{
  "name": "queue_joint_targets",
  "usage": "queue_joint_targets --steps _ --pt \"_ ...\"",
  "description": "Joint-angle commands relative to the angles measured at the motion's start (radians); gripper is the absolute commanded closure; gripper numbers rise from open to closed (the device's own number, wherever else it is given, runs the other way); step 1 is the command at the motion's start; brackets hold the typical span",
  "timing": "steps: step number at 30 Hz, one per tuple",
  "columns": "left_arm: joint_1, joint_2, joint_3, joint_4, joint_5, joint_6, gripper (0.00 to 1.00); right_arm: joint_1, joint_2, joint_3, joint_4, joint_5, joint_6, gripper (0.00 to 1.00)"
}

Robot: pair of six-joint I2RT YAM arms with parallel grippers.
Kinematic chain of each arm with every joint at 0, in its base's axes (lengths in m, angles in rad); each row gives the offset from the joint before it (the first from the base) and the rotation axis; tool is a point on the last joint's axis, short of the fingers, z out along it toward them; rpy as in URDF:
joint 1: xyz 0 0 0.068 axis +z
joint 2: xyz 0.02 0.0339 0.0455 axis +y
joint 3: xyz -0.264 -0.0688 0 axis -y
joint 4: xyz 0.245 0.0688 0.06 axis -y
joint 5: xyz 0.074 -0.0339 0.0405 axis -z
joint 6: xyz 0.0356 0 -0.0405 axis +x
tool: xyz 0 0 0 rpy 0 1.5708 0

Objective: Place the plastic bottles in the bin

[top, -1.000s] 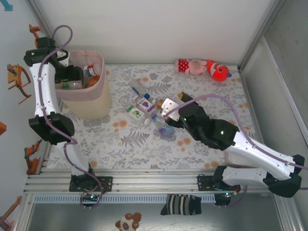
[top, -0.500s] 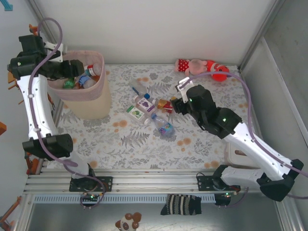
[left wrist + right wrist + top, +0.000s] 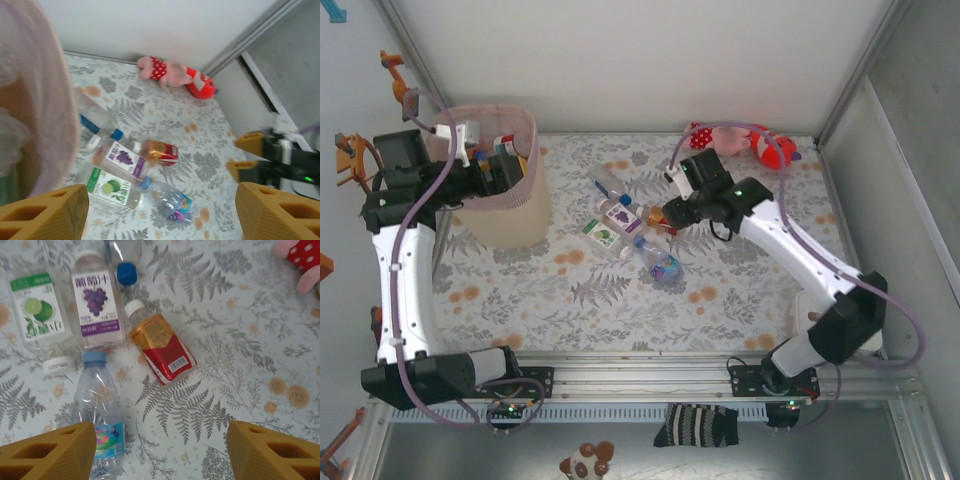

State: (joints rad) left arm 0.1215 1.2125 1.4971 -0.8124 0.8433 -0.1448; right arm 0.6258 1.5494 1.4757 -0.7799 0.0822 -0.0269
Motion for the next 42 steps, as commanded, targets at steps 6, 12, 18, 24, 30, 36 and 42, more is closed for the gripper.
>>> queue_joint_targets --steps 6,12,18,24,30,36,42 --pt "-0.037 -0.122 -0.128 0.104 0.070 -0.032 0.23 -0.061 0.216 0.130 -0.079 -0.089 -0.145 0.30" --pt "-0.054 -0.142 -0.163 0.103 0.058 -0.027 0.22 -0.089 0.367 0.214 -0.083 -0.125 -0.191 0.26" --pt "-0.065 -0.141 -0.168 0.105 0.054 -0.028 0.22 -0.107 0.487 0.282 -0.090 -0.158 -0.214 0.18" --pt "-0.068 -0.144 -0.180 0.109 0.043 -0.027 0.22 -0.117 0.570 0.306 -0.072 -0.154 -0.219 0.07" --pt "-0.071 -0.154 -0.197 0.116 0.045 -0.024 0.22 -0.119 0.608 0.276 -0.047 -0.158 -0.214 0.14" --pt "-0.071 -0.159 -0.223 0.118 0.046 -0.018 0.22 -0.120 0.590 0.202 -0.012 -0.175 -0.202 0.24" --pt "-0.072 -0.164 -0.230 0.121 0.046 -0.021 0.22 -0.119 0.570 0.146 0.017 -0.183 -0.178 0.31"
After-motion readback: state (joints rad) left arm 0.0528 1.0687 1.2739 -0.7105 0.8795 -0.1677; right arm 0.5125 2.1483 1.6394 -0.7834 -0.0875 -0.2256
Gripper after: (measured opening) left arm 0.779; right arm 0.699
